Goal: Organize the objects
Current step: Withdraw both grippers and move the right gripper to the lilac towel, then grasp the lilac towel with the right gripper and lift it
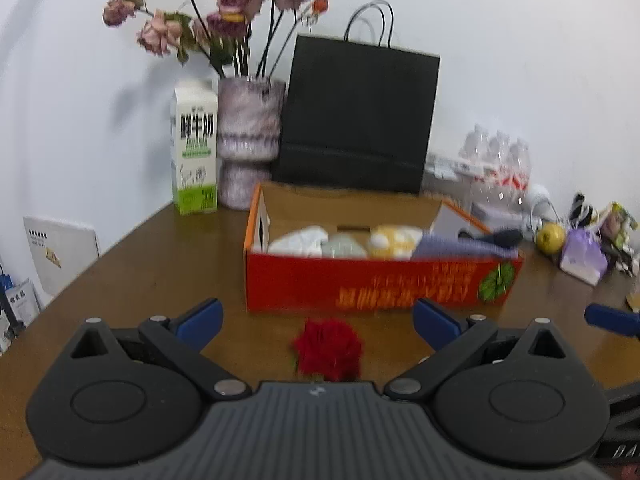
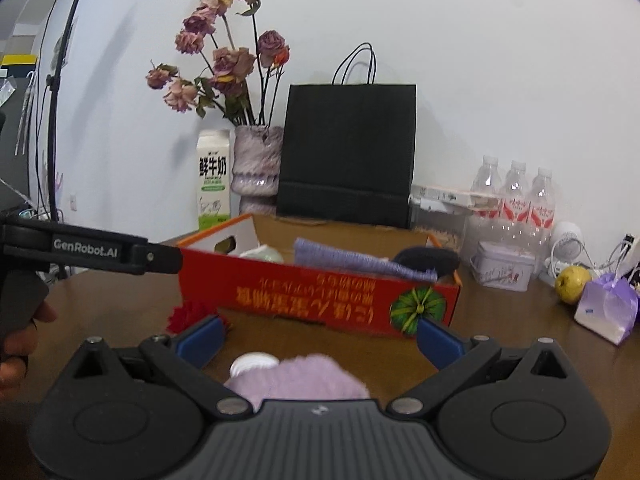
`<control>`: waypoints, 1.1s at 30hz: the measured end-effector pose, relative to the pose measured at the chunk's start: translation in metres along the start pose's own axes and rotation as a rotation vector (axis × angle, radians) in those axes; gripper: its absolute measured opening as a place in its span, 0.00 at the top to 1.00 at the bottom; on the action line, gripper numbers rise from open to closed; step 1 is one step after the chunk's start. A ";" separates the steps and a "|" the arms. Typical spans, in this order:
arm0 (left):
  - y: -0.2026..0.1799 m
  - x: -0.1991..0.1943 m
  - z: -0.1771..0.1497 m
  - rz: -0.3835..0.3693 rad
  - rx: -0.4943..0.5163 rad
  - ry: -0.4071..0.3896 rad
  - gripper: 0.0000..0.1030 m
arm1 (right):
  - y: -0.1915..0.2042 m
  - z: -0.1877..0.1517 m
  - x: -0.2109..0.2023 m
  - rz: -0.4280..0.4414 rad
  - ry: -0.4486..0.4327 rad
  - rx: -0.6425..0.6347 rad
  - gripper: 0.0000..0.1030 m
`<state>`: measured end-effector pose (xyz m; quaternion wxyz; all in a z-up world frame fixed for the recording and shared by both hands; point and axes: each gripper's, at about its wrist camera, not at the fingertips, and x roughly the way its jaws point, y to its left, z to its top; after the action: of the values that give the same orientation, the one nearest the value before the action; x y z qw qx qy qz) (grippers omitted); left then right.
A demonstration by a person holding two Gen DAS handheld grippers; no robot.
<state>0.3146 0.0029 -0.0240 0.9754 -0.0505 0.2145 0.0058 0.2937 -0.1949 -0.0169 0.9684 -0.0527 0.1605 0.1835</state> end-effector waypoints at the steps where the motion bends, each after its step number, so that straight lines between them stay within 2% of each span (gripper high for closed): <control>1: 0.001 -0.001 -0.004 -0.003 0.006 0.013 0.00 | 0.000 -0.002 -0.003 -0.001 0.004 0.004 0.00; 6: 0.005 -0.008 -0.023 -0.007 0.032 0.064 0.00 | 0.000 -0.016 -0.015 -0.013 0.021 0.035 0.00; 12: 0.012 -0.020 -0.036 -0.005 0.038 0.069 0.00 | 0.001 -0.028 -0.025 -0.018 0.036 0.058 0.00; 18: 0.019 -0.025 -0.038 0.005 0.007 0.065 0.00 | 0.012 -0.031 -0.023 -0.012 0.066 0.026 0.00; 25: 0.022 -0.026 -0.038 -0.002 -0.008 0.067 0.00 | 0.017 -0.030 -0.001 0.014 0.170 0.035 0.00; 31: 0.020 -0.027 -0.038 -0.011 -0.006 0.067 0.00 | 0.011 -0.029 0.031 0.001 0.258 0.127 0.02; 33: 0.020 -0.026 -0.037 -0.012 -0.007 0.068 0.00 | 0.008 -0.030 0.040 0.002 0.295 0.156 0.11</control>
<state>0.2743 0.0197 -0.0487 0.9674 -0.0552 0.2472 -0.0011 0.3171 -0.1789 -0.0586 0.9353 -0.0035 0.3148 0.1619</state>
